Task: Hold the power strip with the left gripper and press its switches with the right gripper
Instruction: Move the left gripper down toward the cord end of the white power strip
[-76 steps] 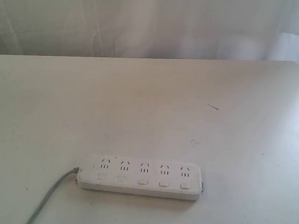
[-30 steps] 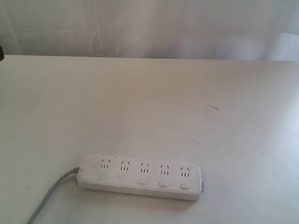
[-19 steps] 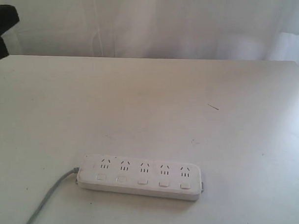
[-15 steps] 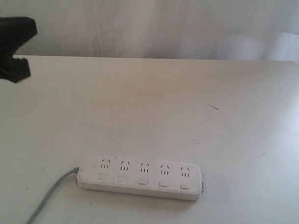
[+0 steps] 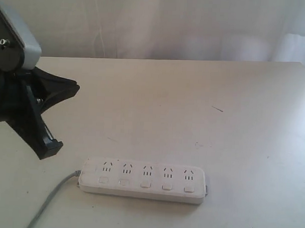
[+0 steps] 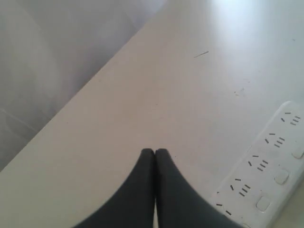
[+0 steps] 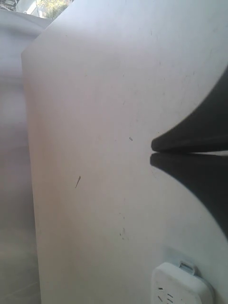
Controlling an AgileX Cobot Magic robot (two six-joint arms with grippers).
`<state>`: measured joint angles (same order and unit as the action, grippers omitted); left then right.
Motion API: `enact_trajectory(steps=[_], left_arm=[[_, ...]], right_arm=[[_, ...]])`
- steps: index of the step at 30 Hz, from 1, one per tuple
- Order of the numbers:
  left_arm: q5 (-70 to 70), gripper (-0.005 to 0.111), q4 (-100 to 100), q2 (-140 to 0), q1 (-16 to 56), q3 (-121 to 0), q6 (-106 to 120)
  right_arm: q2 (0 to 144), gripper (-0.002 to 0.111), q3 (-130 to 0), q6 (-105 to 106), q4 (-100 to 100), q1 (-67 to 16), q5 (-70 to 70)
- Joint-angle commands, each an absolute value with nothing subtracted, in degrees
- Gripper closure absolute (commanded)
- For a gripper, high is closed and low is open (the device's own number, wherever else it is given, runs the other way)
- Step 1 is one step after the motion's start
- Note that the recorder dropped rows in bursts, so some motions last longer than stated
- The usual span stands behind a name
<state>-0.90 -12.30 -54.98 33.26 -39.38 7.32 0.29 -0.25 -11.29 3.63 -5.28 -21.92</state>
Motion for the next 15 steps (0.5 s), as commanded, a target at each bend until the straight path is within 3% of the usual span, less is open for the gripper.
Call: enact_trajectory(steps=[1,15], left_arm=[[6.8,0.107,-14.2,-56.6,33.5,-43.5,8.7],[35.4,0.107,-13.9,-66.7,33.5,-59.2,17.7]], right_arm=[[0.0,0.108,0.0,-11.3,3.8,-5.0,-21.4],[0.0,0.108,0.0,-11.3,3.8,-5.0,-21.4]])
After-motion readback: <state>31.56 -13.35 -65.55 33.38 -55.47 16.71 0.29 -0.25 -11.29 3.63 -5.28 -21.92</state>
